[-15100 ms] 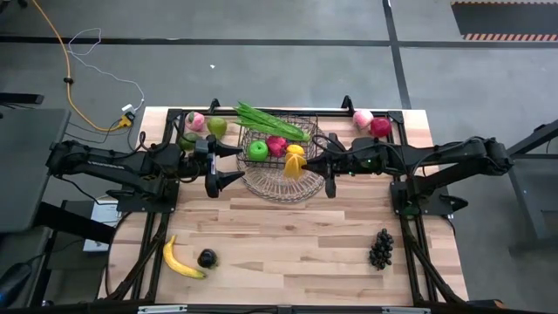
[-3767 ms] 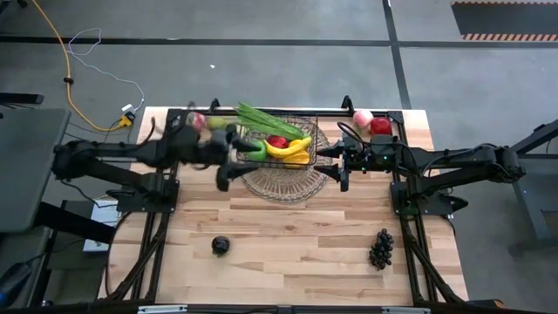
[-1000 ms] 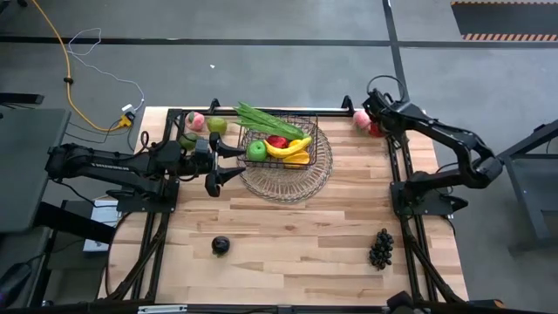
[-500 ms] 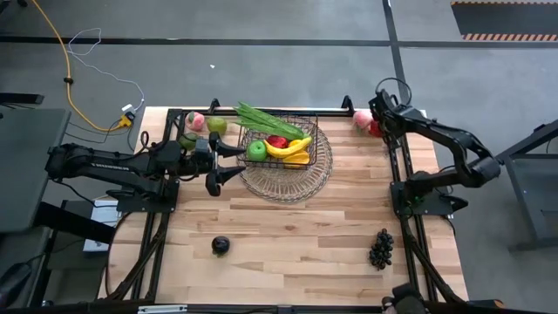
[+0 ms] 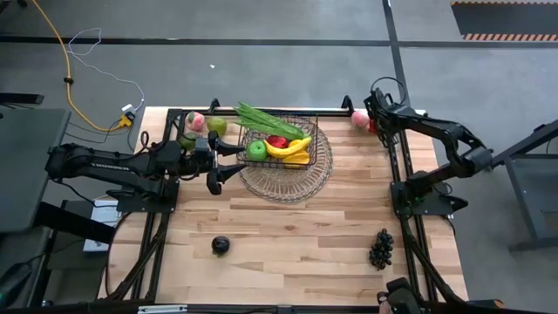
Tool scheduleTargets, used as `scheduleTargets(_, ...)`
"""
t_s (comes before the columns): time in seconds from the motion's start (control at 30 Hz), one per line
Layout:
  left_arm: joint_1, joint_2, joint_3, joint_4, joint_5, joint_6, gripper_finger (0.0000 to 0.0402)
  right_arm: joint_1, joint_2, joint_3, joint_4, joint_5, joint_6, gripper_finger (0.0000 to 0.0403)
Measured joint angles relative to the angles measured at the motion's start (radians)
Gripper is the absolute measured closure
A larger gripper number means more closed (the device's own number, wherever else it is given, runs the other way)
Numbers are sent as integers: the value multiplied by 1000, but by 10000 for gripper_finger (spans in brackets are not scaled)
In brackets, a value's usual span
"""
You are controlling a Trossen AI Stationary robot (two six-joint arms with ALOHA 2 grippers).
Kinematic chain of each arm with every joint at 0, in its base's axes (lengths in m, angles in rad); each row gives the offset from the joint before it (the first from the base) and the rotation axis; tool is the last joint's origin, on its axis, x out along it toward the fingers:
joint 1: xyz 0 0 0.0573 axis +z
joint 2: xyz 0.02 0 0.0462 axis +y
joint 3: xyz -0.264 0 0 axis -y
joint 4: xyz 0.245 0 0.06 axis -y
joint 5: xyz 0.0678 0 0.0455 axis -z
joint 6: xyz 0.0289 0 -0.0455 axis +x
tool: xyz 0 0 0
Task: Build produce basket
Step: Put the pomegranate into the black wire basket
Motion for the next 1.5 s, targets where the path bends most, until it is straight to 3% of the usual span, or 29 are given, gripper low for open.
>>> scheduleTargets(0.23,0,0,0,0,-2,2,135,0,1,-1,-3,4,-2,158)
scheduleTargets(0.6,0,0,0,0,-3,10,135,0,2,-3,-12,0,-27,256)
scheduleTargets(1.27,0,0,0,0,-3,9,135,6,-99,-8,-25,18,-158,261)
scheduleTargets(1.5,0,0,0,0,-2,8,135,39,-145,-8,-35,23,-162,285)
